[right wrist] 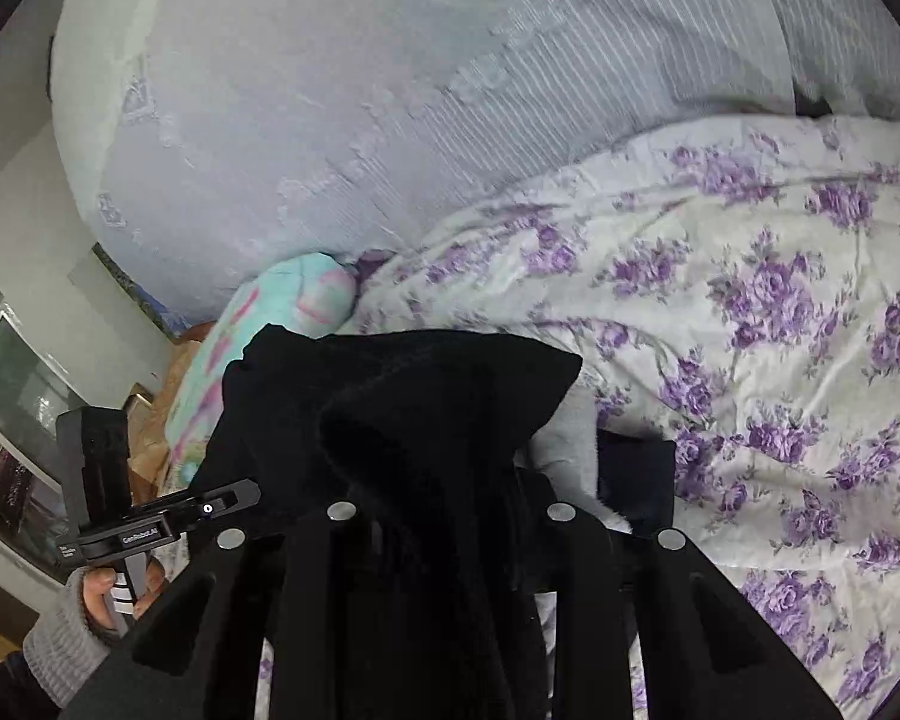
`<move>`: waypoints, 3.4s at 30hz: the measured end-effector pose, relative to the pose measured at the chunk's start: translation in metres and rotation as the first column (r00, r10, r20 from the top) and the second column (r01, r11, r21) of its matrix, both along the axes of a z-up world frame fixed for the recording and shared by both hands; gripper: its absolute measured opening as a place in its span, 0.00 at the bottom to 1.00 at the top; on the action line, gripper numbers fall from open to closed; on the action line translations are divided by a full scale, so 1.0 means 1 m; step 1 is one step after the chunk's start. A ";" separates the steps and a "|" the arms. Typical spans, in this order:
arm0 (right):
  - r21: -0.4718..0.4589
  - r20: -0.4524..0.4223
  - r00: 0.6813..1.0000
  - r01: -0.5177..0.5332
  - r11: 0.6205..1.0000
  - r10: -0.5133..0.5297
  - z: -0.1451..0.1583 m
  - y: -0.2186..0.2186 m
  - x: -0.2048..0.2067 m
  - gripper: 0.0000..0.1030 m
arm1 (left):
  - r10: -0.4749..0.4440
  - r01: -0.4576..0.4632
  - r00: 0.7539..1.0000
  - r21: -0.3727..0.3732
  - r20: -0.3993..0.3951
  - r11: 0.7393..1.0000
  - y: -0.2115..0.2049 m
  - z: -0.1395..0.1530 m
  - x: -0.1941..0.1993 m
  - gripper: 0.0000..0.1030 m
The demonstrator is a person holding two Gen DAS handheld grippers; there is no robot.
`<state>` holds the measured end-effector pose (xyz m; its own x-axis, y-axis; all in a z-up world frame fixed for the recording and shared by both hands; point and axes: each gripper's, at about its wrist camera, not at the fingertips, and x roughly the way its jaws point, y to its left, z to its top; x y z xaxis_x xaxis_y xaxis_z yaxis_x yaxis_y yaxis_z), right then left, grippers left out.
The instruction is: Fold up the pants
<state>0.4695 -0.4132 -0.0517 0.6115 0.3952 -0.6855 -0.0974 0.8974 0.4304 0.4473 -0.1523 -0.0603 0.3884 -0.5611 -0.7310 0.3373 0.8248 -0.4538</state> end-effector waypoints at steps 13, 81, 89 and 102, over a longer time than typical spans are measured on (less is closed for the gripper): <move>-0.163 0.178 0.984 0.051 0.985 -0.021 0.014 -0.015 -0.023 0.62 | 0.172 -0.195 0.962 0.090 0.212 0.977 0.017 0.034 -0.015 0.68; -0.262 0.403 0.915 0.108 0.959 0.007 0.084 0.052 -0.453 0.92 | 0.197 -0.356 0.875 0.311 0.443 0.881 -0.039 0.168 -0.399 0.95; -0.284 0.405 0.914 0.082 0.955 0.042 0.087 0.060 -0.461 0.93 | 0.200 -0.357 0.875 0.308 0.440 0.882 -0.042 0.173 -0.403 0.95; -0.293 0.422 0.905 0.082 0.953 0.053 0.097 0.059 -0.453 0.93 | 0.186 -0.348 0.872 0.305 0.453 0.887 -0.052 0.181 -0.392 0.95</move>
<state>0.0165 -0.3539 0.0449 0.8719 0.2030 -0.4455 -0.1948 0.9787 0.0648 0.0550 -0.2046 0.1212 0.7861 -0.1157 -0.6071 0.1637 0.9862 0.0240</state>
